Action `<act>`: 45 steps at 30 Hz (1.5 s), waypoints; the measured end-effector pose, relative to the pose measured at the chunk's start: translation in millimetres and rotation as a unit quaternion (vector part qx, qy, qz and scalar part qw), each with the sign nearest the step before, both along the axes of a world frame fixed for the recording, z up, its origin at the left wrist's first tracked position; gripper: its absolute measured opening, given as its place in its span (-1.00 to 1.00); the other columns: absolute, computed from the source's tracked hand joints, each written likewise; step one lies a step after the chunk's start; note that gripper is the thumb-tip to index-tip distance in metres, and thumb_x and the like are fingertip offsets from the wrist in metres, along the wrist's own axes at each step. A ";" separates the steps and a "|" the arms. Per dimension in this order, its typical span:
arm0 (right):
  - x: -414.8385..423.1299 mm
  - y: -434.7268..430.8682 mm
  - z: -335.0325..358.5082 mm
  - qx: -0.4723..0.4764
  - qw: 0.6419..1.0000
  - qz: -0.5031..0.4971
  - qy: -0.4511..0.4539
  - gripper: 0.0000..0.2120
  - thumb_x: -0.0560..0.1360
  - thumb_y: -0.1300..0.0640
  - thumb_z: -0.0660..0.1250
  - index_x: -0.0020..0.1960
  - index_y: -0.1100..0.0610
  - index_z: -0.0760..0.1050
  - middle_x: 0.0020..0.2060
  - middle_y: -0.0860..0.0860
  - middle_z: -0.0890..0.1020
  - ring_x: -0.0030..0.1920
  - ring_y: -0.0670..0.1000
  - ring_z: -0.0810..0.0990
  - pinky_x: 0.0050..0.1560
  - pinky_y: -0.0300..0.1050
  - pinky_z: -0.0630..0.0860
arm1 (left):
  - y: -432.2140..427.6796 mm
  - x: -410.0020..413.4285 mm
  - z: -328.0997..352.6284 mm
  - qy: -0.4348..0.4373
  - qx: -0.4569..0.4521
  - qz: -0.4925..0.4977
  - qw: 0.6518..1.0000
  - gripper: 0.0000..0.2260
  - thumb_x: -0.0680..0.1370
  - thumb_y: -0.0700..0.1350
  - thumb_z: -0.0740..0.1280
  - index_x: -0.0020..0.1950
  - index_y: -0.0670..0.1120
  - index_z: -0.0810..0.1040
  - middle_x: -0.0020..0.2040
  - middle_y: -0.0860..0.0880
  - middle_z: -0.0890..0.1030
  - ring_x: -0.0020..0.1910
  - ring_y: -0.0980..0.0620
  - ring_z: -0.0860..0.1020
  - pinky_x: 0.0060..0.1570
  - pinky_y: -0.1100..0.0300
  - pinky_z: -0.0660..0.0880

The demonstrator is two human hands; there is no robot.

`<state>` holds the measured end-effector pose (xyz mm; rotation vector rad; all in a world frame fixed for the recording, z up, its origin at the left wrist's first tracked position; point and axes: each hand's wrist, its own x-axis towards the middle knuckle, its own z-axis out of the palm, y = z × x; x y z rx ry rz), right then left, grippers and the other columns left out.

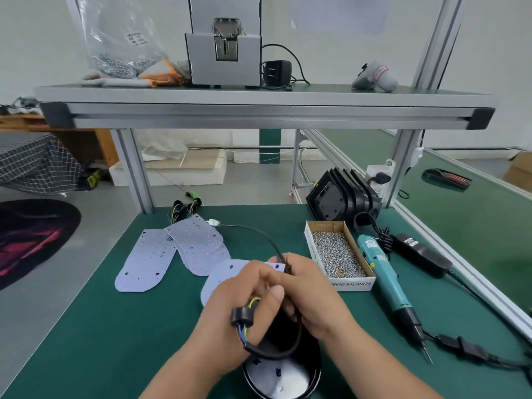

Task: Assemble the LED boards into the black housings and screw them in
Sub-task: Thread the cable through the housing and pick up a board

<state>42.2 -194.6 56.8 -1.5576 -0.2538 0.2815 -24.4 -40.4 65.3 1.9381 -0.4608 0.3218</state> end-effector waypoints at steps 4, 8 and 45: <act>11.7 -19.2 6.3 -0.041 0.999 -0.023 -0.026 -0.71 0.37 0.08 0.41 0.03 0.19 0.54 -0.45 0.05 0.49 -0.60 -0.02 0.32 -0.53 -0.22 0.14 | 16.2 7.2 8.7 0.026 0.172 0.173 0.969 -0.24 0.35 0.64 0.19 0.48 0.37 0.35 0.02 0.34 0.56 0.08 0.28 0.58 0.11 0.18 0.53; 14.1 -28.9 12.6 -0.031 0.999 -0.010 -0.027 -0.72 0.35 0.13 0.40 0.04 0.20 0.54 -0.37 0.16 0.49 -0.60 0.01 0.28 -0.54 -0.19 0.10 | 17.9 17.9 16.9 0.006 0.324 0.184 0.928 0.04 0.26 0.77 0.05 0.60 0.23 0.31 0.11 0.20 0.50 0.13 0.06 0.57 0.06 0.01 0.55; 26.2 -22.3 -2.0 0.337 0.918 -0.205 0.036 -0.80 0.64 0.33 0.36 -0.12 0.18 0.43 -0.27 0.03 0.60 0.00 0.14 0.76 -0.07 -0.13 0.70 | 6.5 28.2 -0.9 0.305 -0.568 0.058 0.762 -0.90 0.47 0.00 0.47 -0.11 -0.01 0.65 -0.24 0.01 0.44 -0.45 0.10 0.17 -0.59 0.30 0.21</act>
